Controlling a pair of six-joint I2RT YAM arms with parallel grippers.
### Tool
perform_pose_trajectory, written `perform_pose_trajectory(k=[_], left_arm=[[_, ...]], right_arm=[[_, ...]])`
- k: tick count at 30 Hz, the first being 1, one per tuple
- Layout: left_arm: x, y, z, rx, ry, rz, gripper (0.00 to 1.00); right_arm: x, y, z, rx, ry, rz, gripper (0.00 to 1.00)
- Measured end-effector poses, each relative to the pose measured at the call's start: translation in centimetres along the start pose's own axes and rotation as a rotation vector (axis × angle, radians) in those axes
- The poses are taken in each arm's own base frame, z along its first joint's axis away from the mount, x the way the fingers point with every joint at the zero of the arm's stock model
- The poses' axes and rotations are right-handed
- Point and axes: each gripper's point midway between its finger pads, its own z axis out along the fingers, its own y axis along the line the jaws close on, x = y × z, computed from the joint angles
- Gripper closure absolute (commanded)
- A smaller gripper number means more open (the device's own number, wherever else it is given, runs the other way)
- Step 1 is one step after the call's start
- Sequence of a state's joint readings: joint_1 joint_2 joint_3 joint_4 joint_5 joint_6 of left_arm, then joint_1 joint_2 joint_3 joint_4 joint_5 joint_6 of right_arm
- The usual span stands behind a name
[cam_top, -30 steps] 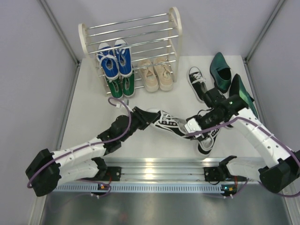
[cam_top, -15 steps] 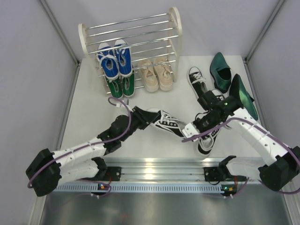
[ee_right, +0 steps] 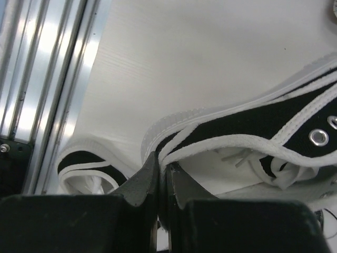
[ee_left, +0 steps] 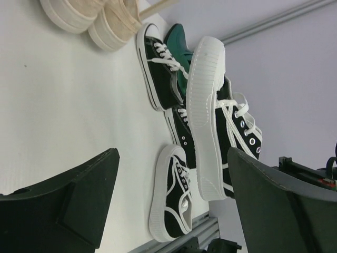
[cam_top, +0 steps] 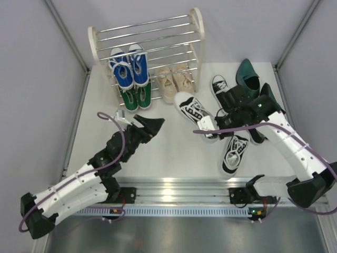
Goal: Place and organize the shoes onto the shoe shelf
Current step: Pick up the shoe at the center of the board, then place the shoe at the shoe shelf.
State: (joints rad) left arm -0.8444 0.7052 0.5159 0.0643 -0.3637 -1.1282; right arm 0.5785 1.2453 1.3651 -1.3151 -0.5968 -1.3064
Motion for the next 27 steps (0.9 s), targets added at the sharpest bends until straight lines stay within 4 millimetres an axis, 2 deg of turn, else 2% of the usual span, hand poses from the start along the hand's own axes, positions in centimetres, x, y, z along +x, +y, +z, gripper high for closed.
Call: perform_pose_trajectory(k=[3, 7, 15, 24, 27], left_arm=[[-1.7, 0.4, -1.6, -0.02, -0.051, 0.017, 0.11], [-2.6, 1.2, -3.2, -0.027, -0.078, 0.016, 0.08], [-1.1, 5.1, -4.2, -0.119, -0.033, 0.043, 0.06], [-0.7, 6.0, -4.3, -0.15, -0.017, 0.063, 0.05], [-0.5, 6.3, -4.3, -0.158, -0.013, 0.067, 0.05]], right_arm=[[-0.1, -1.9, -0.5, 0.045, 0.029, -0.004, 1.0], [0.1, -5.1, -0.9, 0.087, 0.084, 0.023, 1.0], [-0.1, -15.8, -0.4, 0.248, 0.143, 0.096, 1.0], [0.5, -24.0, 0.9, 0.409, 0.162, 0.153, 1.0], [0.9, -25.9, 1.4, 0.456, 0.168, 0.161, 1.0]])
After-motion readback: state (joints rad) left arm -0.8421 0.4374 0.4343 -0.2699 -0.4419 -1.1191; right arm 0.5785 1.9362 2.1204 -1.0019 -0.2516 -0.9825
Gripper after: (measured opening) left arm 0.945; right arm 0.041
